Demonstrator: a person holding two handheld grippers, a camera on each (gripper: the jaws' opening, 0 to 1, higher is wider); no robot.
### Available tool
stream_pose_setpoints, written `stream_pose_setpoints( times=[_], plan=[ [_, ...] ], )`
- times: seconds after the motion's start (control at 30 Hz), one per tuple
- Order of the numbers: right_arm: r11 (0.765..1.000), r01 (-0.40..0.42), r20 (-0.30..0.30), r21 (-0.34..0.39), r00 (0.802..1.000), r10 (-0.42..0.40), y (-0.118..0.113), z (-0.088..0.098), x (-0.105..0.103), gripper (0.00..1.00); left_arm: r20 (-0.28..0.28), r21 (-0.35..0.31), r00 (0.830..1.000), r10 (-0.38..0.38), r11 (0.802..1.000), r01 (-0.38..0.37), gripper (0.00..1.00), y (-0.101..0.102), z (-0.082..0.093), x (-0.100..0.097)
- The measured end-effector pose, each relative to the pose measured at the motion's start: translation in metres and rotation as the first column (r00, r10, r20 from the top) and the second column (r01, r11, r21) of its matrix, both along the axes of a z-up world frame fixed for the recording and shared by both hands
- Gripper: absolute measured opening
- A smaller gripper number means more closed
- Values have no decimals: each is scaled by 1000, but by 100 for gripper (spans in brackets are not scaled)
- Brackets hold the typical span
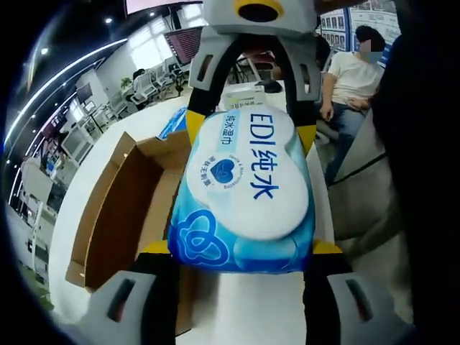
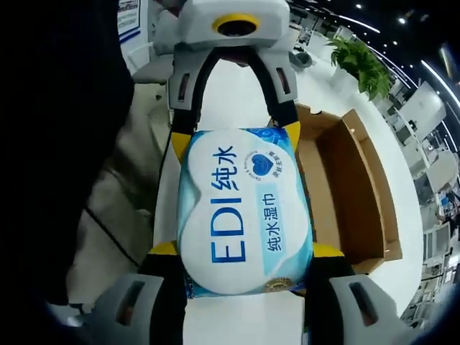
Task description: Operate the shoe box by opening the lid, removing the specified soft item, and placing it in the target area until the item is outside and the box remains undamaged.
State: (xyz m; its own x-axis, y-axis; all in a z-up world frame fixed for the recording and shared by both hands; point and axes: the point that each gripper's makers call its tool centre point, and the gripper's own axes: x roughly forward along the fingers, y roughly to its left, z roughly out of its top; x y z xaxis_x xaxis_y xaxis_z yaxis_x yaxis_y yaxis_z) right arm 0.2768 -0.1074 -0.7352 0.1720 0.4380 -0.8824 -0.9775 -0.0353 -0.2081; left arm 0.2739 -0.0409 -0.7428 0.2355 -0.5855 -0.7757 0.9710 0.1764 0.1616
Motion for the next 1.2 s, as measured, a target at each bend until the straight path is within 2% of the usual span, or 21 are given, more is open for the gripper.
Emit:
stream_pose_setpoints(
  times=[0.4, 0.67, 1.03, 1.2],
  plan=[
    [999, 6, -36, -41, 999, -7, -6, -29, 1, 65, -40, 46, 999, 7, 999, -5, 70, -5, -29, 0],
    [997, 8, -68, -78, 998, -13, -12, -48, -1, 65, -62, 49, 998, -1, 999, 4, 70, -9, -47, -1],
    [989, -13, -89, -150, 996, 0, -22, -70, -3, 66, -77, 76, 997, -12, 997, 18, 71, -14, -62, -2],
    [988, -28, -91, -153, 996, 14, -22, -71, -3, 63, -99, 68, 995, 8, 998, -1, 70, -12, -66, -2]
  ],
)
